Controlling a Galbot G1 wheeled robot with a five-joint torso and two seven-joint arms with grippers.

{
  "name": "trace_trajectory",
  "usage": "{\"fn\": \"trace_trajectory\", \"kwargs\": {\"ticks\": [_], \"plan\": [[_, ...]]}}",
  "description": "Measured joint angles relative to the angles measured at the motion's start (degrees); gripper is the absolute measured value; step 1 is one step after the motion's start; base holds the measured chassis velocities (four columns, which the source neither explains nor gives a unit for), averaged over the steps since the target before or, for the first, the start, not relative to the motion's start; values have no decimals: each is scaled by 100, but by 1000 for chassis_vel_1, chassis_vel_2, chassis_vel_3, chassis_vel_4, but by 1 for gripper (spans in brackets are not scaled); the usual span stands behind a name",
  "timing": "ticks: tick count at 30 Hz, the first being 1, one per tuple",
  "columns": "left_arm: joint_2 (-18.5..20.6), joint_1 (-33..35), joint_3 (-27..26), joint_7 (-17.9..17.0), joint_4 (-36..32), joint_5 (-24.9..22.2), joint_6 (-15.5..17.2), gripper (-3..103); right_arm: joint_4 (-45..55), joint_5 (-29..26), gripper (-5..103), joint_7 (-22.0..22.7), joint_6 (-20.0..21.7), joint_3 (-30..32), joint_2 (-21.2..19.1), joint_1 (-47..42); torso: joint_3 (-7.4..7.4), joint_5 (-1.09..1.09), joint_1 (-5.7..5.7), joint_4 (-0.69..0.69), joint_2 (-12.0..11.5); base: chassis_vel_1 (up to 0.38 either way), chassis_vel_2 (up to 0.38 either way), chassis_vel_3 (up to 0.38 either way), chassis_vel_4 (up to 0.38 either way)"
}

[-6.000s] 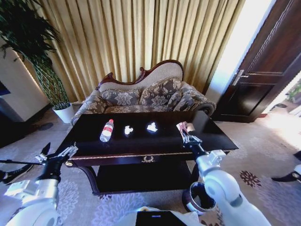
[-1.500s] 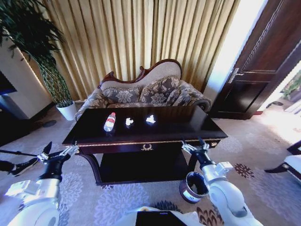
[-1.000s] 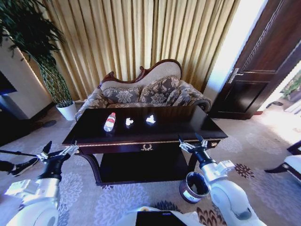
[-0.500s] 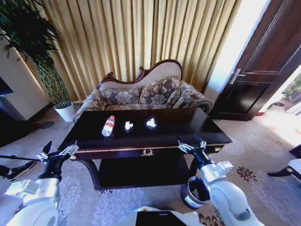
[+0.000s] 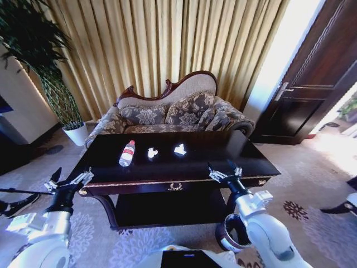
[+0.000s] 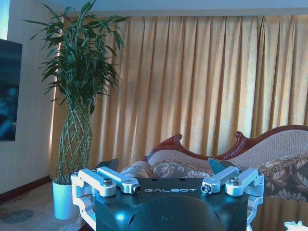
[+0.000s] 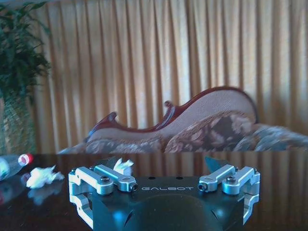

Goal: Move to the front of the table and place the trash on the table into the trash bin.

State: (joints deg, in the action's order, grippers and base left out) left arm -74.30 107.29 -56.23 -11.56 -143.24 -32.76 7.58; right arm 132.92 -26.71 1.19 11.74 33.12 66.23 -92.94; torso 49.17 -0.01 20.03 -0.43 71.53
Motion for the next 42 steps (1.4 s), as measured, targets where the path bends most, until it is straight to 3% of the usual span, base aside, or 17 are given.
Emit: {"fn": "trace_trajectory", "kwargs": {"ticks": [9, 15, 20, 24, 27, 31, 42], "plan": [[-24, 30, -5, 10, 0, 24, -9, 100, -223, -651, 100, -2, 324, -433, -698, 649, 0, 0, 0, -1, 0, 0, 0, 0, 0], [-27, 55, -7, 21, 0, 41, -9, 100, -769, -871, 100, 261, 624, -1335, -1115, 1881, 1, 1, 0, 1, -1, 0, 0, 0, 0], [-71, 74, -8, 24, 0, 110, -9, 100, -1139, -1008, 100, 395, 766, -1985, -1191, 2599, 0, 0, 0, -3, 0, 0, 0, 0, 0], [-79, 106, -17, 22, 0, 137, -18, 100, -1506, -1063, 100, 435, 772, -2442, -1156, 3255, 1, 0, 0, -1, 0, 0, 0, 0, 0], [-84, 173, -22, 19, 0, 155, -94, 100, -2066, -1135, 100, 502, 775, -3027, -952, 4134, 1, 0, 1, 1, -1, 0, 0, 0, 0], [-111, 261, -38, 22, 0, 211, -158, 100, -2521, -1151, 100, 540, 814, -3423, -759, 4619, 1, -1, 1, 0, -1, 0, 0, 0, 0], [-157, 274, -50, 85, 0, 215, -310, 100, -3443, -1095, 100, 692, 885, -3811, -343, 5232, 1, 0, 1, 0, -1, 0, 0, 0, 0]]}}
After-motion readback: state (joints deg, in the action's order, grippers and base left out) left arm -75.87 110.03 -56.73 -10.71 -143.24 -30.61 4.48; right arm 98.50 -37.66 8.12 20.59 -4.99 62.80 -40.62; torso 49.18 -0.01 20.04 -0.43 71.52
